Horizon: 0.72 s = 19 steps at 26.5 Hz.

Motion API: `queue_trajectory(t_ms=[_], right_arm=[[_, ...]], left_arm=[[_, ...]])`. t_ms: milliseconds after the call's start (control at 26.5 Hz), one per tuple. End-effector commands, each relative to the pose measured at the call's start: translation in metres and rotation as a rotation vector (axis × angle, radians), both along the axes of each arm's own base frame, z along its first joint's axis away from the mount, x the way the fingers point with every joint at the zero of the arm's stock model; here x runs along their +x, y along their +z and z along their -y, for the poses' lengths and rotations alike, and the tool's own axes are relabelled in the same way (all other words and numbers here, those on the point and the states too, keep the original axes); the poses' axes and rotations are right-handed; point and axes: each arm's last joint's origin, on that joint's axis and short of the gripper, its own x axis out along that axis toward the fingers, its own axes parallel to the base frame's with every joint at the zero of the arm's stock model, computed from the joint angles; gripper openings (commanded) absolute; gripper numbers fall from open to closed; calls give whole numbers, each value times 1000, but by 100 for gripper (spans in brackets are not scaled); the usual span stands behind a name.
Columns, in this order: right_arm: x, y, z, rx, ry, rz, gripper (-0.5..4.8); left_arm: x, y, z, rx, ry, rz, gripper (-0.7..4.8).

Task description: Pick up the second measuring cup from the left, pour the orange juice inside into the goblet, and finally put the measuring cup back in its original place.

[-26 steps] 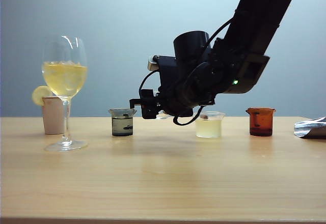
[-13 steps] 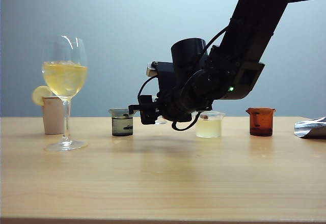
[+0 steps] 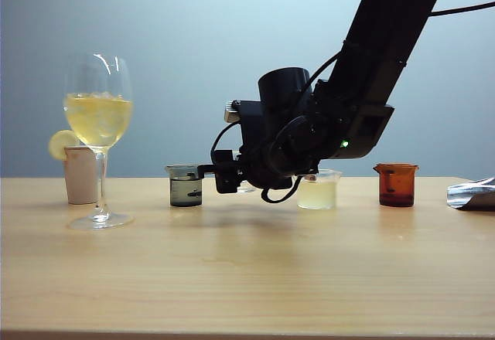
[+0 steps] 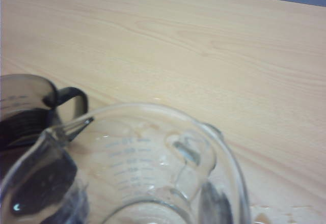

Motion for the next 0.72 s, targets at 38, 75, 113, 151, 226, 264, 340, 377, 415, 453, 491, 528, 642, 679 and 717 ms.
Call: queue_trajectory(t_ms=[38, 75, 113, 151, 226, 264, 340, 377, 415, 453, 491, 528, 642, 679, 717], right_arm=[[1, 5, 0, 10, -7, 11, -1], [1, 4, 1, 9, -8, 10, -1], [1, 4, 1, 10, -8, 9, -1], [1, 4, 1, 9, -7, 9, -1], [1, 4, 1, 10, -7, 10, -1], [1, 4, 1, 9, -7, 9, -1], [1, 4, 1, 9, -7, 9, -1], [1, 4, 1, 9, -8, 9, -1], [2, 4, 1, 9, -9, 9, -1], [2, 4, 2, 9, -10, 10, -1], [2, 4, 2, 9, -11, 10, -1], [3, 4, 3, 10, -13, 10, -1], [3, 4, 3, 10, -11, 9, -1], [3, 4, 3, 10, -11, 9, -1], [3, 4, 3, 10, -11, 9, -1]], left_arm=[[-1, 3, 0, -6, -5, 13, -5], [-1, 3, 0, -6, -5, 13, -5], [-1, 3, 0, -6, -5, 13, -5], [-1, 3, 0, -6, -5, 13, -5], [-1, 3, 0, -6, -5, 13, -5], [-1, 3, 0, -6, -5, 13, -5], [-1, 3, 0, -6, -5, 13, -5], [-1, 3, 0, -6, -5, 13, -5], [-1, 3, 0, -6, -5, 13, -5], [-1, 3, 0, -6, -5, 13, -5], [-1, 3, 0, -6, -5, 13, -5], [-1, 3, 0, -6, -5, 13, -5], [-1, 3, 0, -6, -5, 12, -5], [-1, 3, 0, -6, -5, 12, -5], [-1, 3, 0, -6, -5, 12, -5]])
